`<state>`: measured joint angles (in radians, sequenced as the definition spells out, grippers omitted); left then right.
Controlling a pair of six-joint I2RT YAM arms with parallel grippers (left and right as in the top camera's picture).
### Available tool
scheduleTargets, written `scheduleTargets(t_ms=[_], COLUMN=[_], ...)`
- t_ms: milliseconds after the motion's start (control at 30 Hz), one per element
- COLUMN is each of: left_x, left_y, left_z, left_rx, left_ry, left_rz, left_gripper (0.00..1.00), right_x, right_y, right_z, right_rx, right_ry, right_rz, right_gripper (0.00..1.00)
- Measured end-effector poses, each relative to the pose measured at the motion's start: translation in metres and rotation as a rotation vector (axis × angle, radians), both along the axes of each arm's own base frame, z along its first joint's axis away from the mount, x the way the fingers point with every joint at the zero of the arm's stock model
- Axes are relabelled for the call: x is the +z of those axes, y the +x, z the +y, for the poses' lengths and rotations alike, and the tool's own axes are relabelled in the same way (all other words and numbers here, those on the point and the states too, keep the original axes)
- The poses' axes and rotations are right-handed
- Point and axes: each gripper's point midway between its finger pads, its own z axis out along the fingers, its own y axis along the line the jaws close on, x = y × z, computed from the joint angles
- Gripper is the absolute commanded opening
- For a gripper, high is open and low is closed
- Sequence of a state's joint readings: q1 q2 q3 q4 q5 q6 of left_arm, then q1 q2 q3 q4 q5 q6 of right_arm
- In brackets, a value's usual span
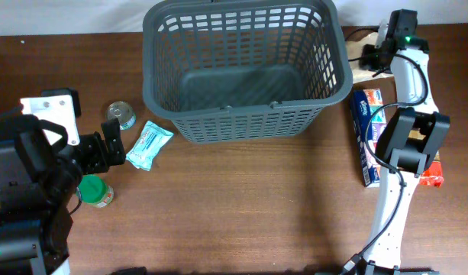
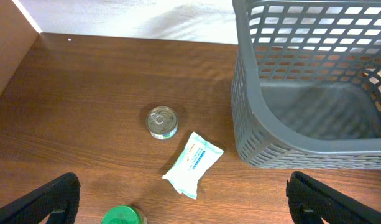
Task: Pack container
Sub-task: 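Grasp the beige paper bag with the right gripper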
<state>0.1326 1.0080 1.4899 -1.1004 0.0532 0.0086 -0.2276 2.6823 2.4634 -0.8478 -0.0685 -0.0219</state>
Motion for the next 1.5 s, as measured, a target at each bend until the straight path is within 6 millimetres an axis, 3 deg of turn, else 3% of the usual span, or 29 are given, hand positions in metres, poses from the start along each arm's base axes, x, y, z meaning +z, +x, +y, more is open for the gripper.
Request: scheduleTargets(t_ms=[333, 367, 400, 433, 533, 600, 633, 767, 967, 1067, 1367, 1500], left_x=[0.000, 0.000, 0.000, 0.000, 0.000, 0.000, 0.000, 0.000, 0.000, 0.000, 0.000, 0.000], left_y=[0.000, 0.000, 0.000, 0.000, 0.000, 0.000, 0.000, 0.000, 0.000, 0.000, 0.000, 0.000], left_z=[0.000, 0.000, 0.000, 0.000, 0.000, 0.000, 0.000, 0.000, 0.000, 0.000, 0.000, 0.000], left_rx=[0.000, 0.000, 0.000, 0.000, 0.000, 0.000, 0.000, 0.000, 0.000, 0.000, 0.000, 0.000], left_ry=[0.000, 0.000, 0.000, 0.000, 0.000, 0.000, 0.000, 0.000, 0.000, 0.000, 0.000, 0.000], left_rz=[0.000, 0.000, 0.000, 0.000, 0.000, 0.000, 0.000, 0.000, 0.000, 0.000, 0.000, 0.000], left_gripper=[0.99, 0.99, 0.99, 0.99, 0.99, 0.99, 0.99, 0.99, 0.99, 0.99, 0.99, 0.99], right_x=[0.000, 0.000, 0.002, 0.003, 0.013, 0.025, 0.031, 0.049, 0.055, 0.048, 0.000, -0.006], right_y=[-0.007, -0.010, -0.012, -0.013, -0.013, -0.006, -0.003, 0.012, 0.032, 0.037, 0.028, 0.023], right_z=[0.002, 0.002, 0.003, 0.003, 0.001, -0.002, -0.003, -0.012, -0.018, -0.020, -0.026, -0.029], right_rx=[-0.007, -0.007, -0.014, -0.022, -0.068, -0.119, -0.139, -0.231, -0.278, -0.276, -0.252, -0.237], right_ry=[0.012, 0.014, 0.020, 0.026, 0.047, 0.067, 0.075, 0.116, 0.138, 0.133, 0.086, 0.071], right_rz=[0.035, 0.045, 0.054, 0.060, 0.050, 0.013, -0.006, -0.097, -0.194, -0.208, -0.121, -0.094], right_gripper=[0.04, 0.21, 0.50, 0.62, 0.81, 0.88, 0.98, 0.99, 0.99, 0.99, 0.99, 0.99])
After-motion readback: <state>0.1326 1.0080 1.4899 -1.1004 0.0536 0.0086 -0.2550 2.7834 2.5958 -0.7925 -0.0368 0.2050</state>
